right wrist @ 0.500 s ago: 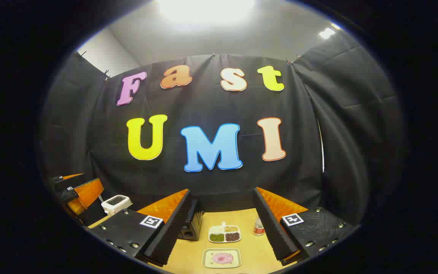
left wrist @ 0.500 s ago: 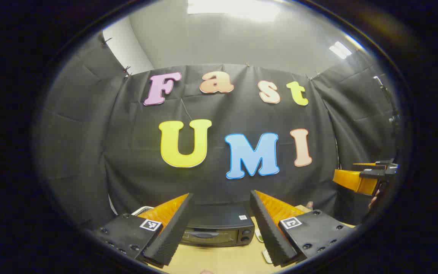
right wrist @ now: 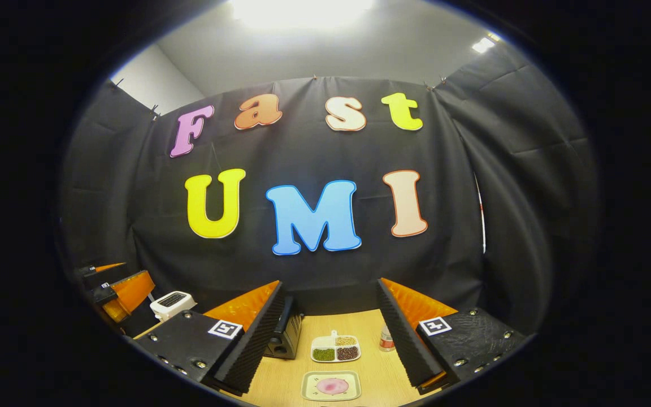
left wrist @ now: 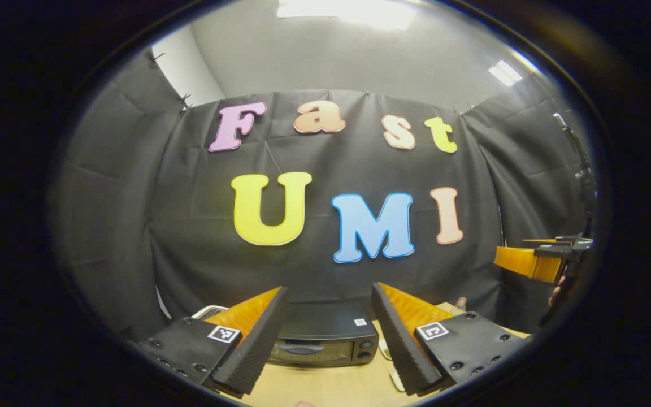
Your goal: Open the electric oven with the left hand, put the food in, and close the electric oven.
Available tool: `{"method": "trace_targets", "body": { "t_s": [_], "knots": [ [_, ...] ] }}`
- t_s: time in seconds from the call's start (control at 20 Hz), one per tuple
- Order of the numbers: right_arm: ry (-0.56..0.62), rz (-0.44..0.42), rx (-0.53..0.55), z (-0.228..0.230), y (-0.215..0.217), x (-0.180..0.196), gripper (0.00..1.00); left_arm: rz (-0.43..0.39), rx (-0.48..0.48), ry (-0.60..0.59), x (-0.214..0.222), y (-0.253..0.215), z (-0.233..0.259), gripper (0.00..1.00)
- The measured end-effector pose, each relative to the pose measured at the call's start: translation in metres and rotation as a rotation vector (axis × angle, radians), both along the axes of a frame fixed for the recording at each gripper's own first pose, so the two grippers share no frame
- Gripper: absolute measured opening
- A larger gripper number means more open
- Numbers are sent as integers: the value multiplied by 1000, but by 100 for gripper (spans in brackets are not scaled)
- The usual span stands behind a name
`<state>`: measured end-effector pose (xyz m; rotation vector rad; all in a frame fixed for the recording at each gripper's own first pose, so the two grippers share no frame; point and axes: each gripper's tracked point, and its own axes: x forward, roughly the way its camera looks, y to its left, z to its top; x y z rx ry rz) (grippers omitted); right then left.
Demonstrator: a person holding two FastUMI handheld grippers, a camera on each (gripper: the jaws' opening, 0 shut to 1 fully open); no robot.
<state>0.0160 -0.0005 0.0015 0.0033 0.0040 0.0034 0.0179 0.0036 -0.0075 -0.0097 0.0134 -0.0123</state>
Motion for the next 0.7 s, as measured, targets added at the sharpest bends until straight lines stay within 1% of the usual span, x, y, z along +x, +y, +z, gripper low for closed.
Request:
{"method": "trace_targets", "body": {
  "t_s": [0.25,0.3,0.35,0.4,0.6,0.7],
  "knots": [
    [5,-8,-12,-2,-2,1,98,1,8,12,8,7,-4,100],
    [7,-12,-12,-3,-2,2,98,-1,6,19,11,7,-7,94],
    [10,-17,-14,-6,-4,2,98,5,8,37,13,9,-14,94],
    [13,-21,-19,-8,-5,2,98,9,11,54,17,11,-19,100],
    [36,-37,-32,-18,-10,4,98,-34,2,139,42,11,-54,100],
    [52,-46,-38,-25,-13,4,98,-60,-24,192,58,13,-78,100]
  ]
}}
